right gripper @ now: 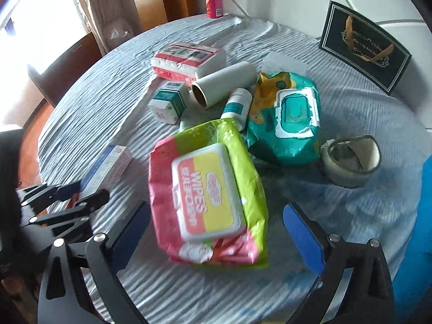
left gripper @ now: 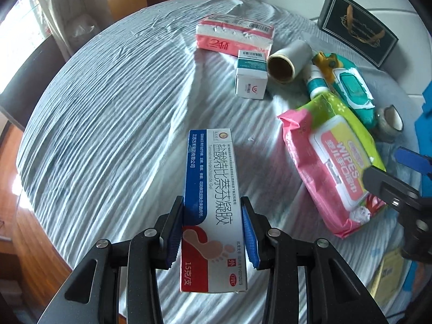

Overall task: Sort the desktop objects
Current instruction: 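Lift the medicine tube box with the left gripper while the right regrasps the yellow-green wipes pack, then carry the tube box and wipes pack over the blue crate and release both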

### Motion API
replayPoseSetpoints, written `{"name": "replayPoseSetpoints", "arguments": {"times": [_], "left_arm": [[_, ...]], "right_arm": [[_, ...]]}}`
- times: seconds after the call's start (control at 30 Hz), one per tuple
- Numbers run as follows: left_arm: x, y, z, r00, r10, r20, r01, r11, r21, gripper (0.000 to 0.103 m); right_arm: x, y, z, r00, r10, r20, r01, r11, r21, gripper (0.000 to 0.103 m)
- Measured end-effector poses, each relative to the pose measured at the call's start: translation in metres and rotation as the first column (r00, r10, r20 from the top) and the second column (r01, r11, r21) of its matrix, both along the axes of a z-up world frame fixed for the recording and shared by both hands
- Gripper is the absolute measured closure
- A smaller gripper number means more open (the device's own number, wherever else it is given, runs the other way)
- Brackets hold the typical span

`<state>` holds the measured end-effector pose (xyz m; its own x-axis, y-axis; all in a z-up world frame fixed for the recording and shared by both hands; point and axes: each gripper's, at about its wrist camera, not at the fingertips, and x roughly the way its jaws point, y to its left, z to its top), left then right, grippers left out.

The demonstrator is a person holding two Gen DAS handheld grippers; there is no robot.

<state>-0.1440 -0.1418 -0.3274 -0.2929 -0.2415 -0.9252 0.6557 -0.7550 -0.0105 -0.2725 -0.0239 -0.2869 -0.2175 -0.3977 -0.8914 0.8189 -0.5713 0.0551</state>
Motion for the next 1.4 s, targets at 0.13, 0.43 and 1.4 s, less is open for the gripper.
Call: {"name": "replayPoseSetpoints", "arguments": {"times": [0.13, 0.43, 1.4], "left_arm": [[-0.01, -0.006, -0.009, 1.0, 0.005, 0.002, -0.005, 1.0, 0.0, 0.064], [-0.024, -0.01, -0.008, 0.999, -0.024, -0.021, 0.024, 1.0, -0.01, 0.065], [-0.021, 0.006, 0.23, 0.845, -0.378, -0.378, 0.283, 0.916, -0.285, 0.065]], "right_arm": [[-0.01, -0.022, -0.027, 0.997, 0.065, 0.046, -0.068, 0.996, 0.063, 0.003], [-0.011, -0.029, -0.043, 0.993, 0.043, 0.105, -0.044, 0.999, 0.007, 0.039], [0.055, 0.022, 0.232, 0.906, -0.276, -0.322, 0.181, 0.938, -0.295, 0.042]]}}
